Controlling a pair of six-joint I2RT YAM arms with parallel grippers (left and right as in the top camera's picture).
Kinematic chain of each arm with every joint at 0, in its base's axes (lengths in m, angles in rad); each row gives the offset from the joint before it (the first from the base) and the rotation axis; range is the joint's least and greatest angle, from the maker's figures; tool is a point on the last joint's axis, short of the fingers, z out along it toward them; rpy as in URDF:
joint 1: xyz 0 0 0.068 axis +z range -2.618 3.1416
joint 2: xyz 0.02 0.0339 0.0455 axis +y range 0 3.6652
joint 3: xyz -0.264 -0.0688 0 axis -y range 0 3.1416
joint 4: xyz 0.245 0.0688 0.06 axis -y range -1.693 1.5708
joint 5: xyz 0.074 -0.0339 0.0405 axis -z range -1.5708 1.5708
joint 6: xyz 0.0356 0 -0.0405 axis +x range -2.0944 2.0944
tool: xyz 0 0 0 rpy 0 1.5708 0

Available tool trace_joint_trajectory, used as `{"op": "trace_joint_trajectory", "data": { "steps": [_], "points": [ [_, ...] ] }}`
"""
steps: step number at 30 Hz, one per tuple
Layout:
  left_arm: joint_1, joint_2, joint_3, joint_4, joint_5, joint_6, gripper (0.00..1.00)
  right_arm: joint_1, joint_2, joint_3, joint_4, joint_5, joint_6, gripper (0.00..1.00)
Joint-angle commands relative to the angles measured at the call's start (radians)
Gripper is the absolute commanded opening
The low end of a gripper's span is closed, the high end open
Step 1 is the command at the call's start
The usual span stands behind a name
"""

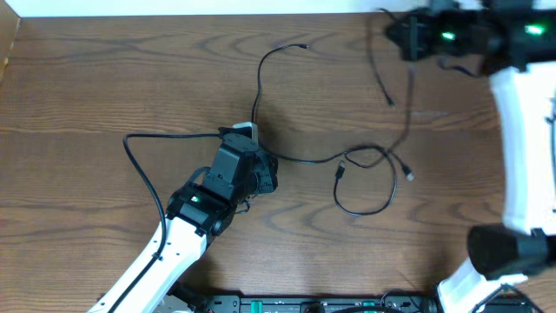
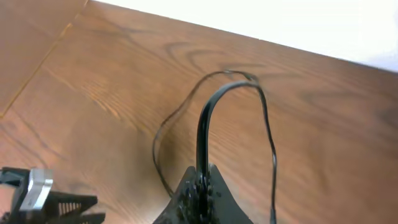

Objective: Untangle cables

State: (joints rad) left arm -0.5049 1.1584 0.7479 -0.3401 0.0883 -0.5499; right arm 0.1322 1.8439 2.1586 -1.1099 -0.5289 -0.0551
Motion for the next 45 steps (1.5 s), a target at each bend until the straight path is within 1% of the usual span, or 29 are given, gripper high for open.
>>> {"op": "trace_joint_trajectory", "data": {
  "steps": [1,4,5,6,7,12,16,20,24,27,31,33,35,38,39,40,42,43,44,45],
  "points": [
    [0.004,-0.003,-0.002,-0.002,0.005,-0.005,0.47,0.059,0.053,-0.001,0.100,-0.039,0.020,0.01],
    [0.004,-0.003,-0.002,-0.003,0.005,-0.005,0.47,0.085,0.101,-0.001,0.148,-0.038,0.051,0.01],
    [0.004,-0.003,-0.002,-0.005,0.005,-0.005,0.47,0.093,0.116,-0.001,0.151,-0.033,0.051,0.10],
    [0.004,-0.003,-0.002,-0.007,0.005,-0.005,0.47,0.102,0.132,-0.001,0.151,-0.011,0.055,0.66],
    [0.004,-0.003,-0.002,-0.010,0.005,-0.005,0.47,0.110,0.146,-0.001,0.149,0.016,0.059,0.99],
    [0.004,-0.003,-0.002,-0.030,0.005,-0.005,0.47,0.134,0.183,-0.001,0.095,0.187,0.062,0.99],
    [0.004,-0.003,-0.002,-0.039,0.005,-0.005,0.47,0.134,0.180,-0.001,-0.008,0.273,0.074,0.99],
    [0.004,-0.003,-0.002,-0.037,0.005,-0.005,0.47,0.134,0.180,-0.001,-0.158,0.396,0.188,0.99],
    [0.004,-0.003,-0.002,-0.040,0.005,-0.005,0.47,0.134,0.180,-0.002,-0.299,0.477,0.249,0.99],
    [0.004,-0.003,-0.002,-0.039,0.004,-0.005,0.47,0.134,0.180,-0.014,-0.331,0.581,0.325,0.99],
    [0.004,-0.003,-0.002,-0.039,0.004,-0.005,0.47,0.133,0.180,-0.042,-0.363,0.743,0.494,0.99],
    [0.004,-0.003,-0.002,-0.040,0.004,-0.004,0.47,0.130,0.180,-0.073,-0.370,0.784,0.562,0.99],
    [0.004,-0.003,-0.003,-0.040,0.004,-0.004,0.47,0.130,0.180,-0.118,-0.358,0.785,0.578,0.99],
    [0.004,-0.003,-0.005,-0.040,-0.011,0.001,0.47,0.130,0.180,-0.204,-0.313,0.783,0.561,0.99],
    [0.004,-0.003,-0.005,-0.040,-0.015,0.008,0.47,0.130,0.180,-0.266,-0.254,0.735,0.471,0.99],
    [0.004,-0.003,-0.005,-0.040,-0.015,0.008,0.47,0.130,0.180,-0.297,-0.219,0.688,0.417,0.99],
    [0.004,-0.003,-0.005,-0.040,-0.014,0.015,0.47,0.130,0.180,-0.365,-0.135,0.512,0.230,0.99],
    [0.004,-0.003,-0.005,-0.040,-0.014,0.016,0.47,0.130,0.180,-0.385,-0.114,0.459,0.182,0.99],
    [0.004,-0.003,-0.005,-0.040,-0.014,0.018,0.47,0.130,0.180,-0.419,-0.080,0.371,0.100,0.99],
    [0.004,-0.003,-0.005,-0.040,-0.014,0.018,0.47,0.130,0.180,-0.440,-0.062,0.330,0.050,0.99]
  ]
}}
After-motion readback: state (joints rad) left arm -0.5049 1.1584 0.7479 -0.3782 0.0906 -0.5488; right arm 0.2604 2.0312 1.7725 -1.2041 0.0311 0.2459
